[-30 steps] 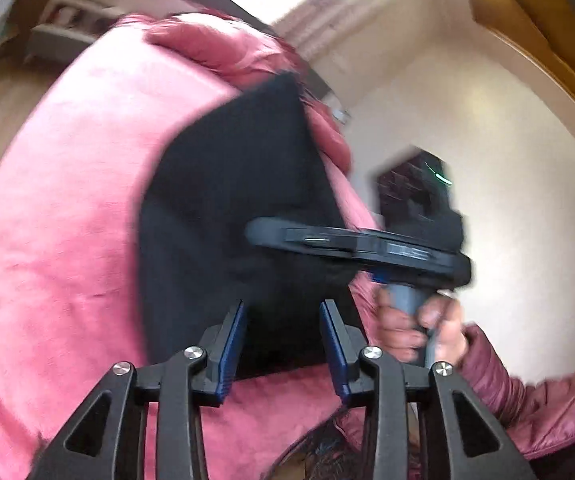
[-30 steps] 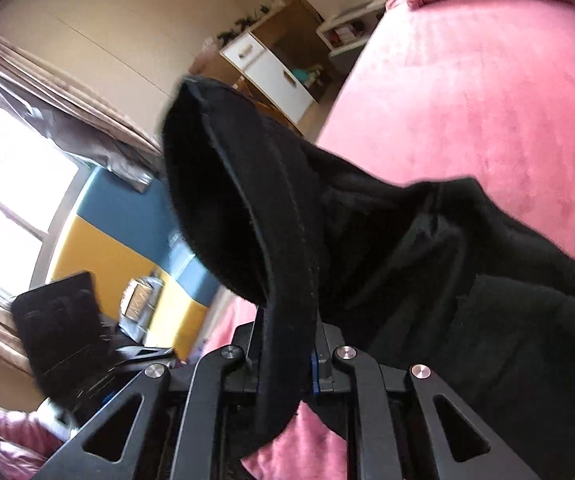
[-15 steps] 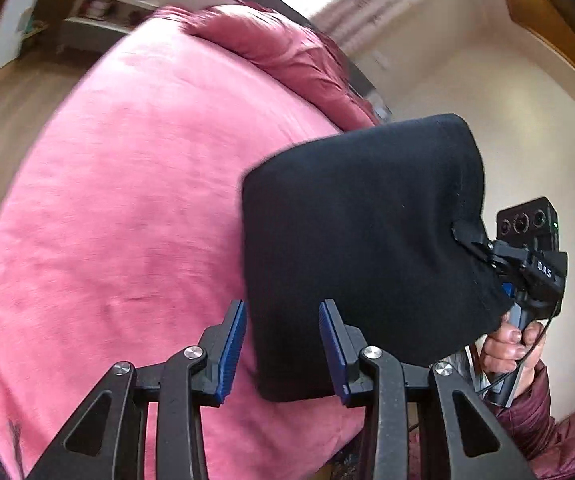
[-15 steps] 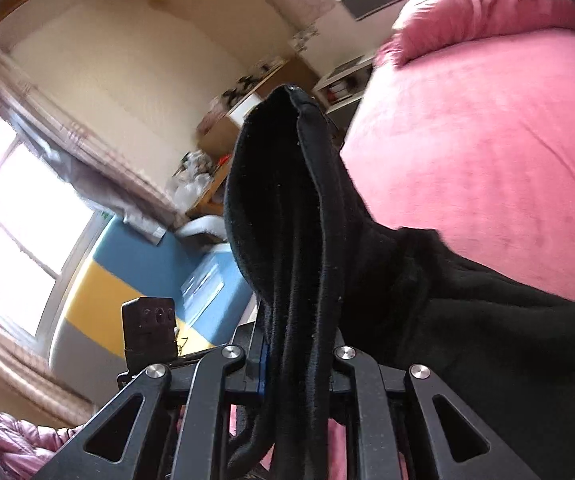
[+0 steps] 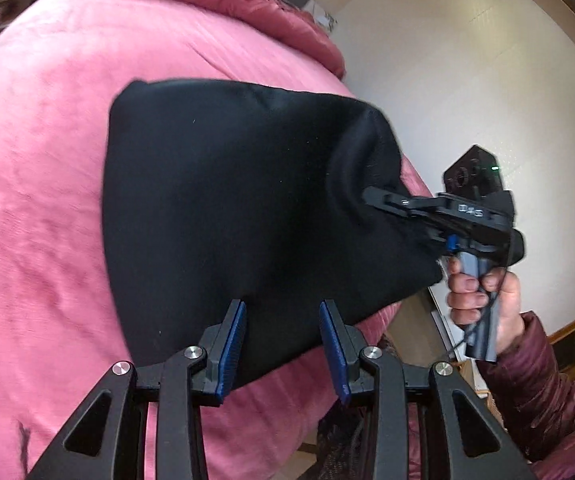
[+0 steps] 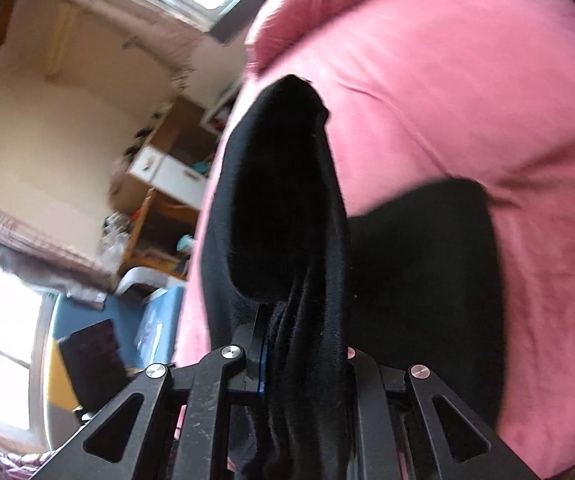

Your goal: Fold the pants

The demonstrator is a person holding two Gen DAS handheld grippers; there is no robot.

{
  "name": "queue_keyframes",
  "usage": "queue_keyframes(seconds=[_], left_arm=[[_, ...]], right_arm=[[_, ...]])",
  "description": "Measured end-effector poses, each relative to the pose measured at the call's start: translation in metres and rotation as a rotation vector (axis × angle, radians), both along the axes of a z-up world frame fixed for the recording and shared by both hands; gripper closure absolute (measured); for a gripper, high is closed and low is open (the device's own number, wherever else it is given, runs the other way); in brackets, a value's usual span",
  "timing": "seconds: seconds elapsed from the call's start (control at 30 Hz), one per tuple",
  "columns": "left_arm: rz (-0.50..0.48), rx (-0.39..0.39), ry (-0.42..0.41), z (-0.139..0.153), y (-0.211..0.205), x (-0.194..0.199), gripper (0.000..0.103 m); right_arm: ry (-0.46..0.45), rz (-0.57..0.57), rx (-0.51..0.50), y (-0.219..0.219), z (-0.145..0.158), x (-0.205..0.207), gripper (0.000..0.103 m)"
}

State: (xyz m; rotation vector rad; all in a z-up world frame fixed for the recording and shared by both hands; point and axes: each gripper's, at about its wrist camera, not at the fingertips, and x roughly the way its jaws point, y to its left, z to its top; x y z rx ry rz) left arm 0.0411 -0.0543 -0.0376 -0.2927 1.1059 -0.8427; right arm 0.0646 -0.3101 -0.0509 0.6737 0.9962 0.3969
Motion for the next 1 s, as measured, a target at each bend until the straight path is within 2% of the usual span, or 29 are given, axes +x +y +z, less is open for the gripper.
queue_keyframes(seconds=[0.2, 0.33, 0.47, 0.57, 0.67, 0.83, 0.9, 0.93, 0.97, 1.0], left_arm=[[-0.032, 0.009, 0.004, 0.0, -0.016, -0.001, 0.065], [-0.032, 0.015, 0.016, -0.004, -0.019, 0.004, 0.065], [-0.025, -0.007, 0.008, -0.001, -0.017, 0.002, 0.065], [0.002, -0.024, -0.02, 0.007, -0.01, -0.001, 0.065], [0.039, -0.027, -0.053, 0.016, 0.001, 0.001, 0.065], [0.102, 0.024, -0.053, 0.012, 0.017, 0.012, 0.065], [0.106, 0.041, -0.053, 0.011, 0.017, 0.012, 0.065], [0.104, 0.048, -0.054, 0.01, 0.018, 0.012, 0.065], [0.1, 0.057, -0.058, 0.01, 0.015, 0.01, 0.065], [0.093, 0.065, -0.064, 0.01, 0.015, 0.009, 0.065]], right_arm=[[0.065, -0.048, 0.009, -0.032, -0.033, 0.011, 0.086], [0.061, -0.072, 0.029, -0.045, -0.037, 0.008, 0.072], [0.012, -0.145, -0.054, -0.07, -0.011, -0.017, 0.061], [-0.022, -0.147, -0.114, -0.078, 0.013, -0.036, 0.061], [-0.048, -0.071, -0.217, -0.06, 0.032, -0.051, 0.061], [-0.02, 0.051, -0.387, -0.028, 0.02, -0.06, 0.061], [0.01, 0.078, -0.483, -0.014, 0.009, -0.055, 0.066], [0.022, 0.085, -0.539, -0.009, 0.004, -0.054, 0.08], [0.024, 0.088, -0.559, -0.007, 0.0, -0.057, 0.091], [0.017, 0.086, -0.563, -0.008, 0.002, -0.06, 0.091]])
